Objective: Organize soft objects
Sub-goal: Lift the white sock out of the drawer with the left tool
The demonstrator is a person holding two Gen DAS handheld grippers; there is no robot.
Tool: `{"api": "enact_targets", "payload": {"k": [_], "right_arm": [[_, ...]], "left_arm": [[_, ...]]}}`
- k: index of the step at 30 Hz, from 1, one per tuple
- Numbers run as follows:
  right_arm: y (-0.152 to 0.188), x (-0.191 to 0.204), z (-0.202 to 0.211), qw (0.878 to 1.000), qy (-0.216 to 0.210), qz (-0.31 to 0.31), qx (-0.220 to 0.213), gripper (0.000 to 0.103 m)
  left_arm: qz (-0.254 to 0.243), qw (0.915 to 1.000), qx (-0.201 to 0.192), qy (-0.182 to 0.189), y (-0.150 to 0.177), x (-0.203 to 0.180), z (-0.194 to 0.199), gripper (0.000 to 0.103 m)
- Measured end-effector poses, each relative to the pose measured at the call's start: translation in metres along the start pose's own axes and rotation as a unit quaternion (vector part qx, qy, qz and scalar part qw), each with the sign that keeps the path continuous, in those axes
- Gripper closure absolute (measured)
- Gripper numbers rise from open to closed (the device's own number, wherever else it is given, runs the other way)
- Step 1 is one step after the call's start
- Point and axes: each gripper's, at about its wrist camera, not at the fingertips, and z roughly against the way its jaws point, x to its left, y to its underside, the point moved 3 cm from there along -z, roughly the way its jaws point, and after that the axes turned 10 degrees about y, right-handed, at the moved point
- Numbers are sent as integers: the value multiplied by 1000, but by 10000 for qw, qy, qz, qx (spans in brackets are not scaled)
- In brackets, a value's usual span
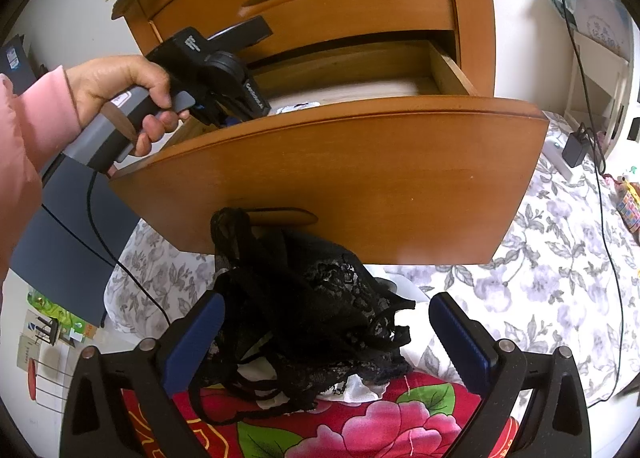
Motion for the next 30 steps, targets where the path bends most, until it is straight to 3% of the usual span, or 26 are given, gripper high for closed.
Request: {"api": "enact_targets", "payload": {"k": [15, 19, 25, 30], "right_arm": [[0, 2, 8, 10000, 39, 16, -50, 0], [-1, 2, 10, 10000, 70, 7, -70, 0], [-2, 2, 20, 9998, 130, -10, -164, 0], [-3, 6, 32, 9995, 175, 55, -266, 0]], "left_arm": [[-89, 9989, -448, 96, 20, 2, 20, 91], [-92, 9974, -627, 337, 30, -3, 29, 91], [-201, 9906, -1134, 740, 48, -14, 58, 91], [-501, 9827, -1574, 834, 63, -27, 97, 91]]}}
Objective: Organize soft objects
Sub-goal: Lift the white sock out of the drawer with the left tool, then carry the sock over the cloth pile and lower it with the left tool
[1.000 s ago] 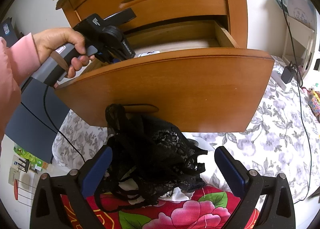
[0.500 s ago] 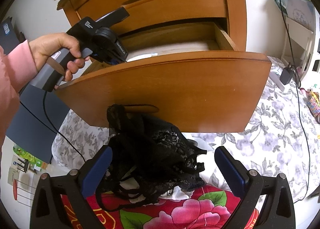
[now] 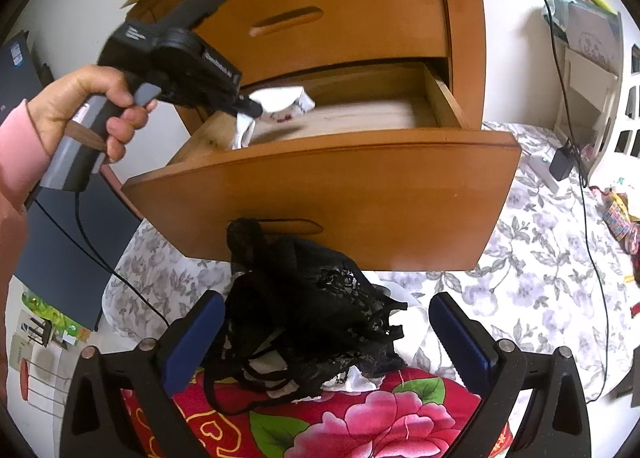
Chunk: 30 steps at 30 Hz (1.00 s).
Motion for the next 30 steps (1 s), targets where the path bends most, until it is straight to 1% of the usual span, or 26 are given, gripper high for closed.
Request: {"api": "enact_targets", "payload": {"k": [5, 7, 9, 10, 13, 16, 19, 21, 24, 25, 27, 30], "right_arm": [[-3, 4, 14, 9999, 84, 31, -125, 0], [-4, 6, 21, 9997, 121, 60, -187, 0], [-5, 9, 28, 9995, 149, 98, -251, 0], [-5, 10, 31, 9994, 162, 117, -277, 0], [-5, 14, 41, 9991, 187, 172, -344, 0], [-6, 19, 50, 9986, 211, 229, -431, 0], [-8, 22, 60, 9980, 238, 255, -526, 0], [-9, 24, 67, 9975, 273, 274, -584, 0], [-10, 25, 78, 9968, 332, 311, -652, 0], [-10, 26, 82, 9966, 337, 327, -680, 0], [-11, 28, 90, 9960, 353, 362, -741, 0], [-11, 32, 102, 9950, 361, 406, -834, 0]], "left_arm": [[-244, 9981, -569, 66, 1, -17, 50, 91], [-414, 9952, -885, 8, 5, -29, 74, 91], [-556, 9915, -1177, 29, 12, -42, 96, 91], [-605, 9899, -1280, 30, 8, -44, 112, 91], [-724, 9840, -1627, 71, 14, -58, 140, 91], [-650, 9791, -1922, 109, 25, -61, 171, 91], [-652, 9712, -2291, -54, 38, -65, 200, 91], [-632, 9672, -2454, -164, 48, -70, 210, 91], [-571, 9606, -2716, -151, 66, -72, 235, 91], [-552, 9589, -2781, -141, 69, -78, 236, 91], [-479, 9533, -2980, -109, 82, -78, 250, 91], [-378, 9475, -3170, -163, 101, -81, 257, 91]]}}
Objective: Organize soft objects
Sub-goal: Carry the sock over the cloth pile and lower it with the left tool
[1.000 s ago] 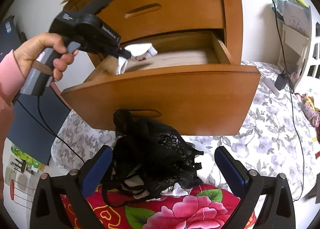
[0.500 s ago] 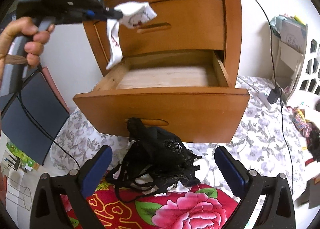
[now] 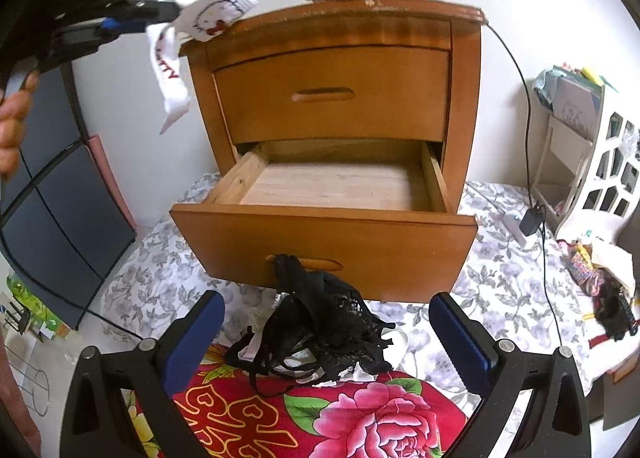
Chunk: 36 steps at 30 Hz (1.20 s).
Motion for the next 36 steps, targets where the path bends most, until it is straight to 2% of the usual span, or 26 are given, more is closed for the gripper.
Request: {"api": "enact_targets", "payload": {"k": [9, 16, 22, 28, 36], "right_arm": [[-5, 1, 29, 9997, 43, 27, -253, 0], [-2, 6, 36, 9996, 144, 104, -238, 0], [7, 2, 26, 9997, 245, 80, -34, 0], [14, -7, 16, 9994, 332, -12, 123, 0], [24, -11, -2, 9989, 325, -33, 347, 0]], "left_arm": [[96, 9989, -290, -345, 20, 7, 60, 91], [339, 9988, -315, -175, 51, 4, 71, 91], [712, 9968, -231, 267, 84, -2, 53, 91], [1007, 9938, 6, 473, 120, -5, 18, 91], [1096, 9907, 519, 623, 160, -16, -34, 91]]}}
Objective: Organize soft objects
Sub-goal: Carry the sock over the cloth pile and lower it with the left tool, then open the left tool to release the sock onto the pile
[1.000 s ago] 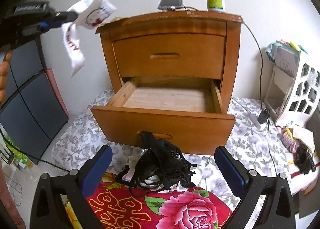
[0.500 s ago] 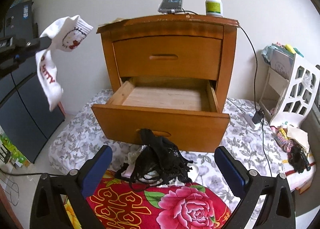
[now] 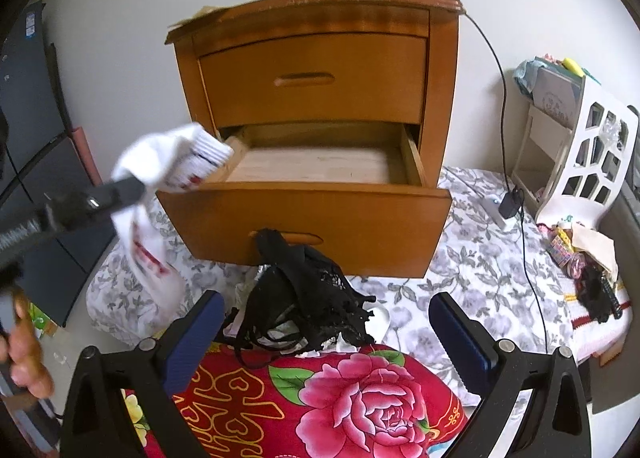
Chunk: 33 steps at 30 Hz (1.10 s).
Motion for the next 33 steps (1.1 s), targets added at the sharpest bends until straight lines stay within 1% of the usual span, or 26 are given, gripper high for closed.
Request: {"api": "enact_targets", "payload": {"k": [3, 8, 12, 18, 26, 31, 33], "right_arm": [[3, -1, -8, 10000, 15, 12, 95, 0], [8, -5, -19, 9998, 19, -22, 220, 0], [12, -8, -28, 9995, 23, -37, 309, 0], [16, -12, -42, 9990, 23, -78, 447, 0], [23, -13, -55, 9982, 5, -80, 598, 0], [26, -13, -59, 9978, 24, -91, 652, 0], [26, -13, -59, 9979, 23, -89, 646, 0]], "left_arm": [[66, 9999, 143, 29, 6, 2, -17, 91], [28, 9989, 461, 47, 15, 4, -47, 91], [98, 9970, 764, 73, 25, 10, -73, 91], [274, 9935, 1103, 74, 41, 21, -100, 91], [457, 9879, 1480, -9, 57, 33, -126, 91], [587, 9847, 1642, -7, 64, 38, -132, 91], [565, 9845, 1659, -4, 65, 35, -130, 88]]}}
